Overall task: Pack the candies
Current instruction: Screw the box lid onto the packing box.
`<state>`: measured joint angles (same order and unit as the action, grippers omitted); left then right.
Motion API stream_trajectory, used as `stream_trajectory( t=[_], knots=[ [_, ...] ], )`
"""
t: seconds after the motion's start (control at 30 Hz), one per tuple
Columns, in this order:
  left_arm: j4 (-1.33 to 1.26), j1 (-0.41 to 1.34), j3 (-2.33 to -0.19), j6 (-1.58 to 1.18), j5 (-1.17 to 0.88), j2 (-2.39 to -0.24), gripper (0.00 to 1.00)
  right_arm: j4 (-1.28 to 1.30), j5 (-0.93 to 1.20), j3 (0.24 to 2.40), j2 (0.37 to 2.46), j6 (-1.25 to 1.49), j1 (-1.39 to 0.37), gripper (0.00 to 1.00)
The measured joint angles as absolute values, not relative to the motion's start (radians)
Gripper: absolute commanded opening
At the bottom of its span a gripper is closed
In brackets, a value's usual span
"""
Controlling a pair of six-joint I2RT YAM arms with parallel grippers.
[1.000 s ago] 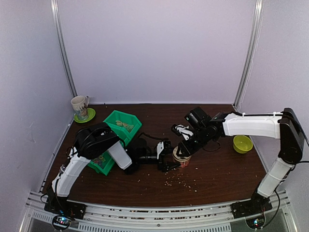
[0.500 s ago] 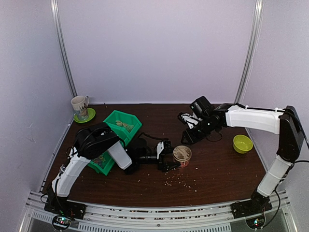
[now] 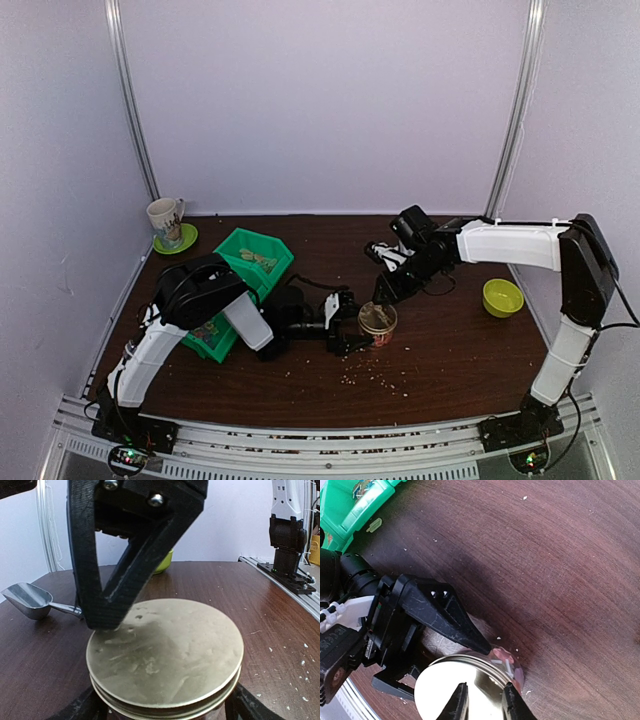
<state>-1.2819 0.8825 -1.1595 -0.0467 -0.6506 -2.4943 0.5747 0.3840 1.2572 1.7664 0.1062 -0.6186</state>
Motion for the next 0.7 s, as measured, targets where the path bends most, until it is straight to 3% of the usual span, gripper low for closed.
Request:
stream_trajectory(
  t=[0.4,0.53,0.7],
  knots=[
    [-1.282,0.883,-1.159,-0.046,-0.651,-2.494,0.8,0.533,0.404,1.236,1.766,0.108,-0.61,0.36],
    [-1.284,0.883,-1.159,-0.044,-0.645,-2.494,0.97,0.519,0.399,1.228,1.763,0.112,-0.6,0.38],
    [-1.268,0.88,-1.17,-0.045,-0.647,-2.494,0.98,0.518,0.386,1.208,1.76,0.122,-0.578,0.39]
  ],
)
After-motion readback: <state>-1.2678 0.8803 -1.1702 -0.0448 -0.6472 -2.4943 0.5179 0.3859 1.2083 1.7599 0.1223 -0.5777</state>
